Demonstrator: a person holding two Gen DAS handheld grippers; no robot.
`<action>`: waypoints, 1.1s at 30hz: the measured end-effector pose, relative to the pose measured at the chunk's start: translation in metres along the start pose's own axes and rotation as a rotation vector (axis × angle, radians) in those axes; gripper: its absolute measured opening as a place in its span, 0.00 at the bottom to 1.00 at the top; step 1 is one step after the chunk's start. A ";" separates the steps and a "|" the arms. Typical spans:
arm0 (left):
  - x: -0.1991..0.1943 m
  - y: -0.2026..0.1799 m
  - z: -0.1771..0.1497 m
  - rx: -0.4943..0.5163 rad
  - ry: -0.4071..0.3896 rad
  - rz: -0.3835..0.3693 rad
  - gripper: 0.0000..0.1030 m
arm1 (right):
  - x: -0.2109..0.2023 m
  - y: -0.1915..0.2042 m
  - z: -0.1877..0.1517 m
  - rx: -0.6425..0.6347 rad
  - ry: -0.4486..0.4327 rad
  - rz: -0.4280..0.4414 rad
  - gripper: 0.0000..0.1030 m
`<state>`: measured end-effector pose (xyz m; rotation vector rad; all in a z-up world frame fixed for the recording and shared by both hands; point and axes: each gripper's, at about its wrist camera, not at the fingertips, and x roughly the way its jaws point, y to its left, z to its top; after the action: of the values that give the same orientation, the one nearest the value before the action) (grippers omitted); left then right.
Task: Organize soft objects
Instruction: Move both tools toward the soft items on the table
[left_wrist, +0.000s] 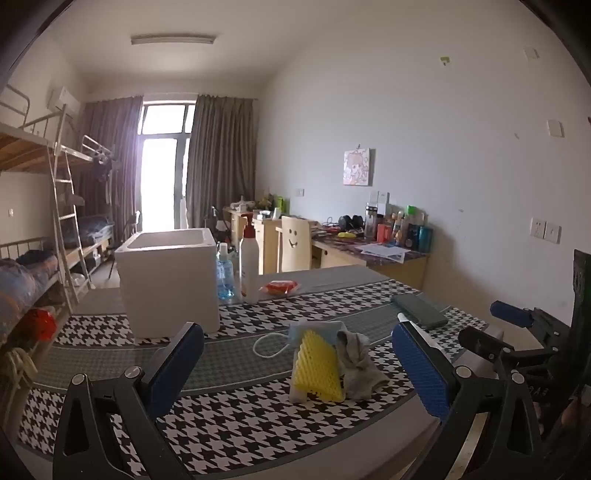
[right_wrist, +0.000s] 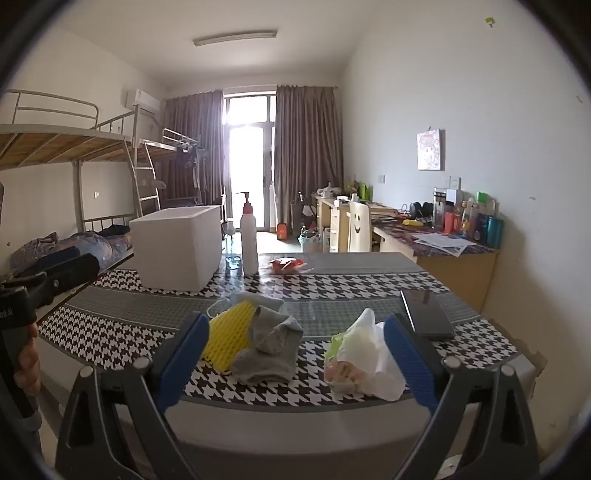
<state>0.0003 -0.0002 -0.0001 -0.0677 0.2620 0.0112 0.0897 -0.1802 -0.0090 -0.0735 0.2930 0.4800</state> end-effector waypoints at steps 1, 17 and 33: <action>0.000 0.000 0.000 0.000 0.000 -0.001 0.99 | 0.000 0.000 0.000 0.001 0.002 -0.002 0.95; 0.021 0.004 -0.002 -0.009 0.046 0.027 0.99 | 0.007 -0.006 0.001 0.005 0.016 -0.009 0.95; 0.065 -0.004 -0.008 0.008 0.163 0.013 0.99 | 0.035 -0.028 -0.011 0.052 0.101 -0.032 0.95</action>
<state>0.0612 -0.0047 -0.0249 -0.0587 0.4253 0.0179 0.1297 -0.1907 -0.0294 -0.0513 0.4027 0.4376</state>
